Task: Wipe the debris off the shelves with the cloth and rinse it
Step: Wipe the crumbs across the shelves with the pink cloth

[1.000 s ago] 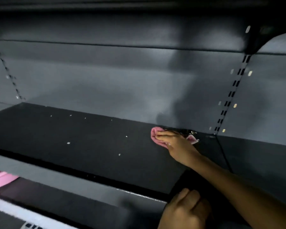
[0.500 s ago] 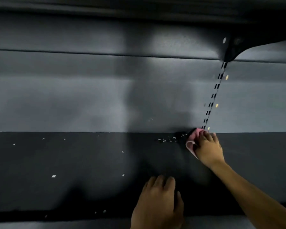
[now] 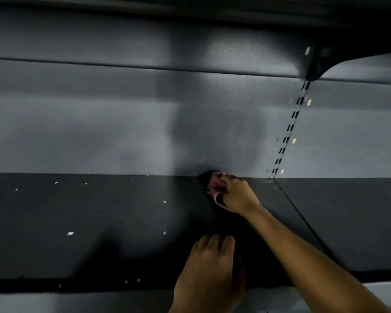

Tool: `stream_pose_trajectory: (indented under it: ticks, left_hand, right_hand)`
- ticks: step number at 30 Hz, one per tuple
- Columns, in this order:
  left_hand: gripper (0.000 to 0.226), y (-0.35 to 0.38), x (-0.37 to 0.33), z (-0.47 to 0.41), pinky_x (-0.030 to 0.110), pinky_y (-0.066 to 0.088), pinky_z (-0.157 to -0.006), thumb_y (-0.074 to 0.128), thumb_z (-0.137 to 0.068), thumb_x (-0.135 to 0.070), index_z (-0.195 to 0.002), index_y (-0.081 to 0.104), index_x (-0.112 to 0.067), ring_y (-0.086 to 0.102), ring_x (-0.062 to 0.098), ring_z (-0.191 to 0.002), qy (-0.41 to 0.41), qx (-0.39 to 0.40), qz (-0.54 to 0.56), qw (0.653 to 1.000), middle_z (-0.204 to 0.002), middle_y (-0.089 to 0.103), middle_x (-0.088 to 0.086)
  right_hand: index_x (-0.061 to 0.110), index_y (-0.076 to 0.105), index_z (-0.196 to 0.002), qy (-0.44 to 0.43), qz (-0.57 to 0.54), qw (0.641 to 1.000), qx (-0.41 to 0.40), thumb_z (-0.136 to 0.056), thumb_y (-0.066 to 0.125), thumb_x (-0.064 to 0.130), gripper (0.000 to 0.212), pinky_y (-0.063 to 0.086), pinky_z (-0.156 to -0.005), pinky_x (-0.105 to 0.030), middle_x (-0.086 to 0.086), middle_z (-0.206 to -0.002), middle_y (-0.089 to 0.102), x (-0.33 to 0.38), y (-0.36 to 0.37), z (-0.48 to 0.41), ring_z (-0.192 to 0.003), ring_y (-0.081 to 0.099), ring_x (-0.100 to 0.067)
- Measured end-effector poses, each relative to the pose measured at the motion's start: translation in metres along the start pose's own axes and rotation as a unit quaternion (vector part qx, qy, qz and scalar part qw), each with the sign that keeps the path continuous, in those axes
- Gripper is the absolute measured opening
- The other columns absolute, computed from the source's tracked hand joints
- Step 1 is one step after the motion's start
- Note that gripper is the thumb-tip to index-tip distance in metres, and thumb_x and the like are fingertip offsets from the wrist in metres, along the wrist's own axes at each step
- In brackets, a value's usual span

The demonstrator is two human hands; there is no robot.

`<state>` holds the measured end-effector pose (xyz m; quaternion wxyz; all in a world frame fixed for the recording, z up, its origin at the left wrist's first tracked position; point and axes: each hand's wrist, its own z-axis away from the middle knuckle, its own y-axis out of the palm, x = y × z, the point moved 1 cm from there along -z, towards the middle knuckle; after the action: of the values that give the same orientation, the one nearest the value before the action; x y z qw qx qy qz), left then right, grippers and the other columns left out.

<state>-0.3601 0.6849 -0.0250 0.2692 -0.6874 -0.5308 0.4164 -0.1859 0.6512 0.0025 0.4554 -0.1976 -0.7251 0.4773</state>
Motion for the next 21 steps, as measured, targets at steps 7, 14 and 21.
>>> stream_pose_trajectory:
  ticks: [7,14,21]
  left_hand:
    - [0.018,-0.001,0.000,0.001,0.019,0.047,-0.051,0.044,-0.070,-0.037,-0.067,0.053,-0.021,0.058,0.015,-0.057,0.004,-0.011,0.019,1.000,-0.064,0.055,-0.005]
    - [0.019,-0.002,-0.001,0.001,0.021,0.048,-0.051,0.044,-0.072,-0.037,-0.070,0.054,-0.021,0.057,0.015,-0.057,0.006,-0.007,0.021,1.000,-0.065,0.055,-0.004]
    - [0.022,0.000,-0.003,0.001,0.022,0.051,-0.053,0.044,-0.074,-0.036,-0.073,0.058,-0.019,0.057,0.017,-0.059,0.004,-0.010,0.011,1.000,-0.066,0.057,-0.003]
  right_hand:
    - [0.009,0.070,-0.101,-0.032,-0.080,0.980,-0.178,-0.070,0.043,-0.011,0.045,0.042,-0.082,-0.016,-0.013,-0.107,0.070,-0.010,-0.054,0.021,-0.095,0.065,-0.023]
    - [0.024,0.039,-0.132,0.131,0.188,0.972,0.044,-0.090,0.032,0.051,0.050,0.030,-0.109,-0.044,-0.010,-0.149,0.030,-0.096,-0.044,0.003,-0.133,0.034,-0.035]
    - [0.024,0.053,-0.114,0.107,0.117,0.986,-0.047,-0.087,0.047,0.029,0.029,0.045,-0.095,-0.040,-0.013,-0.128,0.054,-0.063,-0.022,-0.008,-0.114,0.054,-0.035]
